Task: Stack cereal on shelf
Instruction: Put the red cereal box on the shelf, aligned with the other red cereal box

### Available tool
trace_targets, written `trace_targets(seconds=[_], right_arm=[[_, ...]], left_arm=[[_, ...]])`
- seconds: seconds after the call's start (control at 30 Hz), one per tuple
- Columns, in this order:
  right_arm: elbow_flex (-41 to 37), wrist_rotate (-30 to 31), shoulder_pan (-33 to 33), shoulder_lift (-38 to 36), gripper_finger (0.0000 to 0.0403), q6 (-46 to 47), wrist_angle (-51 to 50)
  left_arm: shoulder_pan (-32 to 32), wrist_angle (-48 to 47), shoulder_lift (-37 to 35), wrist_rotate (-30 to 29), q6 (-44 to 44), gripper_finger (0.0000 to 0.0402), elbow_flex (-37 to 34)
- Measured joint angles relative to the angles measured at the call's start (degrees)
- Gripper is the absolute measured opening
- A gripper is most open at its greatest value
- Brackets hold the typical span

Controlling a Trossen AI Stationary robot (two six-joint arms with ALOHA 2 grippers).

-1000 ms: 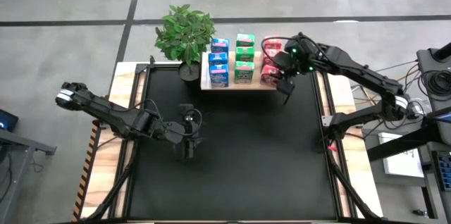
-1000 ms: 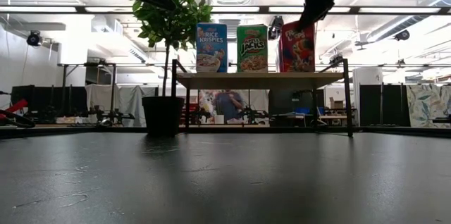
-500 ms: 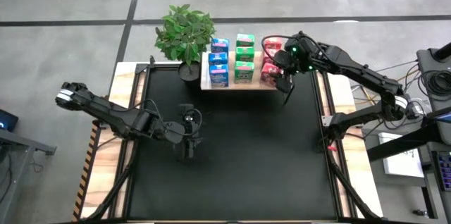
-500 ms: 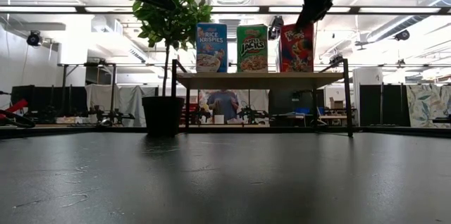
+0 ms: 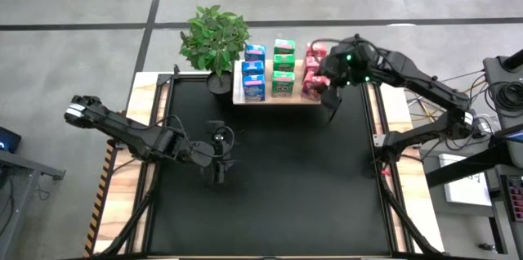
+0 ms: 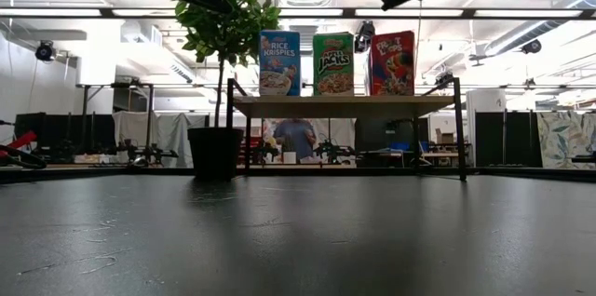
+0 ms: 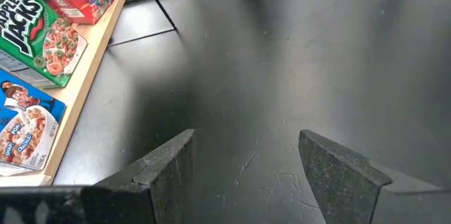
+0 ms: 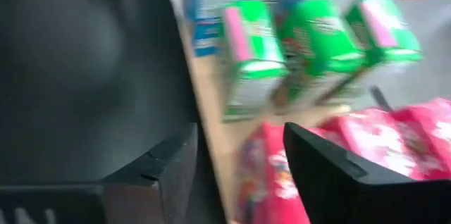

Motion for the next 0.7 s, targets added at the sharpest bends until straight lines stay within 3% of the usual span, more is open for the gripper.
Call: trace_targets(seconds=[0.17, 0.43, 0.7], right_arm=[[-4.26, 3.62, 6.40, -0.02, 0.0137, 1.75, -0.02], [-13.73, 24.01, 10.51, -0.06, 0.0025, 2.15, -1.46], [-14.48, 29.17, 10.49, -0.17, 0.0011, 1.12, -1.49]], left_arm=[[0.00, 0.14, 0.00, 0.00, 0.00, 0.0235, 0.00], [0.00, 0.14, 0.00, 0.00, 0.00, 0.0235, 0.02], [0.00, 0.30, 0.00, 0.00, 0.00, 0.0235, 0.02]])
